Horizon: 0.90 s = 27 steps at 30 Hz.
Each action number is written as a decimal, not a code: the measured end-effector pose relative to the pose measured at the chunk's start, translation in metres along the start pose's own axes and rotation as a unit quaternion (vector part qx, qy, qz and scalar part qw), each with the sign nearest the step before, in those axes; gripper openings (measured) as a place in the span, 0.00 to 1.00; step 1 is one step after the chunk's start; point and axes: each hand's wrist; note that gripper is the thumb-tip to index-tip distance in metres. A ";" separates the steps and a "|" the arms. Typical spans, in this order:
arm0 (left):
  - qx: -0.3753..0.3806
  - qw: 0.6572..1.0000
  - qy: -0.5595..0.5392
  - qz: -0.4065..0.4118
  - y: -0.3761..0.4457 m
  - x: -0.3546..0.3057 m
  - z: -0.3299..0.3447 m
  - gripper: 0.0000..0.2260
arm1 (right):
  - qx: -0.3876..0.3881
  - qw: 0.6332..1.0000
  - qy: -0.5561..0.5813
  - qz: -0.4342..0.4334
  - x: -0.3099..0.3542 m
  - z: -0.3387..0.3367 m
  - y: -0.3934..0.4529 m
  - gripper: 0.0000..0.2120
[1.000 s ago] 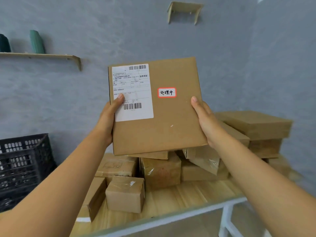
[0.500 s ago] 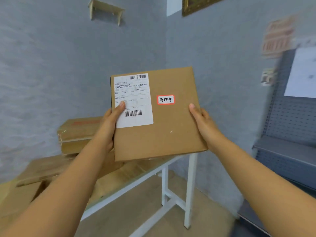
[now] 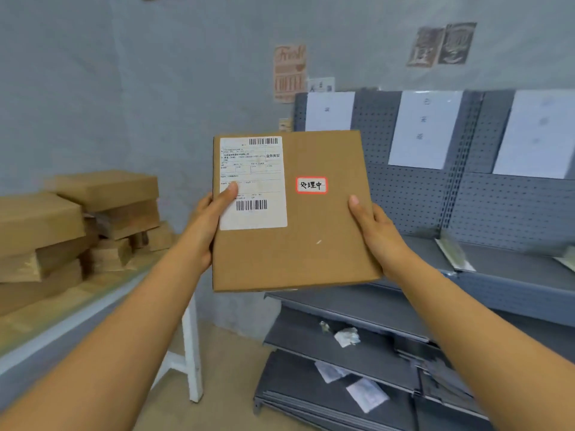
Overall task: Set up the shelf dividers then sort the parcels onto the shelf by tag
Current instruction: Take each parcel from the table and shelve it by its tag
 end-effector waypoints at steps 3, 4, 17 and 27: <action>0.039 0.999 0.003 -0.018 0.028 0.023 0.059 0.26 | -0.049 0.999 -0.019 0.006 -0.010 -0.061 0.001 0.24; 0.054 0.998 0.005 -0.023 0.038 0.029 0.077 0.25 | -0.063 0.998 -0.025 0.008 -0.013 -0.078 0.002 0.24; 0.250 0.965 0.000 -0.079 0.164 0.122 0.305 0.26 | -0.247 0.956 -0.156 0.038 -0.042 -0.287 0.020 0.23; 0.326 0.939 0.023 -0.107 0.174 0.207 0.498 0.28 | -0.313 0.933 -0.163 0.064 -0.080 -0.463 -0.018 0.34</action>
Point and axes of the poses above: each hand's wrist, its own y-axis towards the middle knuckle, its own z-axis out of the palm, x = y × z, and after that the axes turned 9 degrees about -z, right-handed
